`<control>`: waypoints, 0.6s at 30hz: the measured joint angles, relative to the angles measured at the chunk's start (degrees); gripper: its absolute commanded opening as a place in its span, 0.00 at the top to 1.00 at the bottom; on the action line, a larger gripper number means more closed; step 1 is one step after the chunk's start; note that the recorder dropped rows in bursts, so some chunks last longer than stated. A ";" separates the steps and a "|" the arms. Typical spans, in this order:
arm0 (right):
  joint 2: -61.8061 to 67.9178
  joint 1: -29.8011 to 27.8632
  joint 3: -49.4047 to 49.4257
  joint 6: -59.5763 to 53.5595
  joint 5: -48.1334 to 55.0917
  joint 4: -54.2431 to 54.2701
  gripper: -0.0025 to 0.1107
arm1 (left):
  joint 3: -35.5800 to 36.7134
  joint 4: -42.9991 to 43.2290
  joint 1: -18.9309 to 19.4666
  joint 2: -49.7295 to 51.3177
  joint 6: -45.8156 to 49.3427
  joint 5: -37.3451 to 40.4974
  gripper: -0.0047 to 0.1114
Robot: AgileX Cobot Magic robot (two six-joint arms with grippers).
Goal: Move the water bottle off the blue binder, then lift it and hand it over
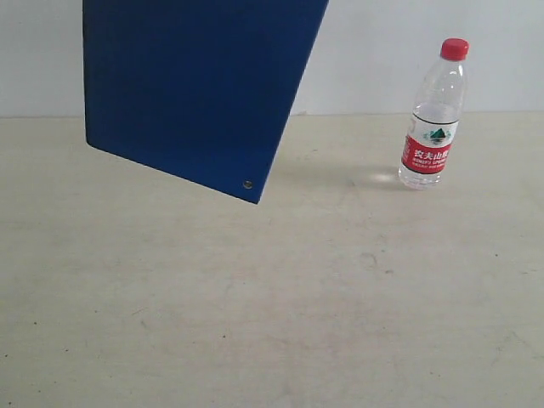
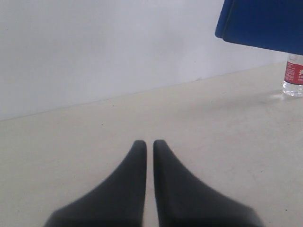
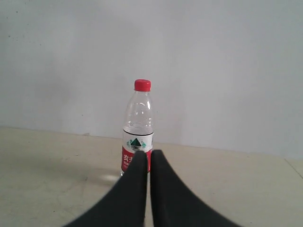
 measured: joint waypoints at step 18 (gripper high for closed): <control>-0.10 0.00 -9.79 47.38 -0.51 -52.56 0.98 | 0.00 0.00 0.00 0.00 0.00 0.00 0.92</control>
